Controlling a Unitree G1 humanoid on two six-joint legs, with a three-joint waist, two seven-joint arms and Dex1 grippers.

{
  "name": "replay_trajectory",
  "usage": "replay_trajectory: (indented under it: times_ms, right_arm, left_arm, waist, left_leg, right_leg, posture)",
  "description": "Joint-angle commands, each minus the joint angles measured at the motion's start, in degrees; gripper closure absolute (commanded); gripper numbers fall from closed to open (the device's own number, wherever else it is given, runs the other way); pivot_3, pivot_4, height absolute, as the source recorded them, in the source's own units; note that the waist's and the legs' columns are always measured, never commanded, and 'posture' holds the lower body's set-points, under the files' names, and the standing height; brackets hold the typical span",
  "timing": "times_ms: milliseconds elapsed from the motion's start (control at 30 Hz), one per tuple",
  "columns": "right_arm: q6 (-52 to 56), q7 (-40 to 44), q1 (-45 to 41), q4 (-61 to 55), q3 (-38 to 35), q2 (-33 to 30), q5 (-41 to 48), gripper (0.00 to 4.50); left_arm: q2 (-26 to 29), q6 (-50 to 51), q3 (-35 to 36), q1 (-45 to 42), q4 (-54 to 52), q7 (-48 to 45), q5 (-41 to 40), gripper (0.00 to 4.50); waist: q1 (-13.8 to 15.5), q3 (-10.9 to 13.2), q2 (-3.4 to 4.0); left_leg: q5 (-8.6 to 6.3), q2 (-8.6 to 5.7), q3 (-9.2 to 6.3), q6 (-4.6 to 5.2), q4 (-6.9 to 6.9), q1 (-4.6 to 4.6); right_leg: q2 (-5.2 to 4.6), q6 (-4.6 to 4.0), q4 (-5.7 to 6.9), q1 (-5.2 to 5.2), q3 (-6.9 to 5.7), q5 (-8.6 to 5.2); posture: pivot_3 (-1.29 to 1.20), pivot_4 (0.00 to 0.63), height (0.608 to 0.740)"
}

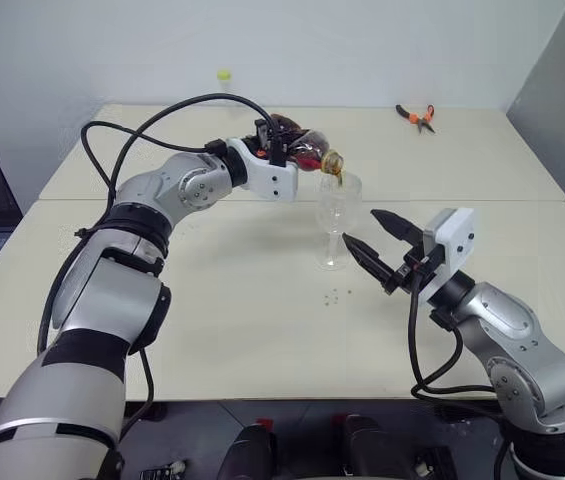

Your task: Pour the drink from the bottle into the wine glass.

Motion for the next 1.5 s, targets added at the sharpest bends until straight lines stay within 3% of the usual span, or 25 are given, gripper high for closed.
replay_trajectory:
  times_ms: [33, 1500]
  right_arm:
    - [-1.21, 0.26, -0.06, -1.66, 0.02, 0.01, -0.38, 1.24]
    - [-0.56, 0.43, 0.33, -1.67, -0.07, 0.01, 0.69, 1.24]
  left_arm:
    - [1.08, -0.19, -0.23, -3.27, -0.47, 3.46, 0.93, 3.76]
    - [1.51, -0.02, -2.48, -4.09, 0.37, 7.53, 3.6, 3.76]
  waist:
    - [0.0, 0.0, 0.0]
    - [-0.01, 0.0, 0.0]
  left_leg:
    - [0.0, 0.0, 0.01, 0.0, 0.0, 0.0]
    - [0.01, -0.04, 0.06, -0.01, 0.02, 0.0]
  right_leg:
    - [0.0, 0.0, 0.0, 0.0, 0.01, 0.0]
    - [0.0, 0.0, 0.04, -0.01, 0.02, 0.0]
  posture:
    - [0.0, 0.15, 0.74]
    - [0.0, 0.15, 0.74]
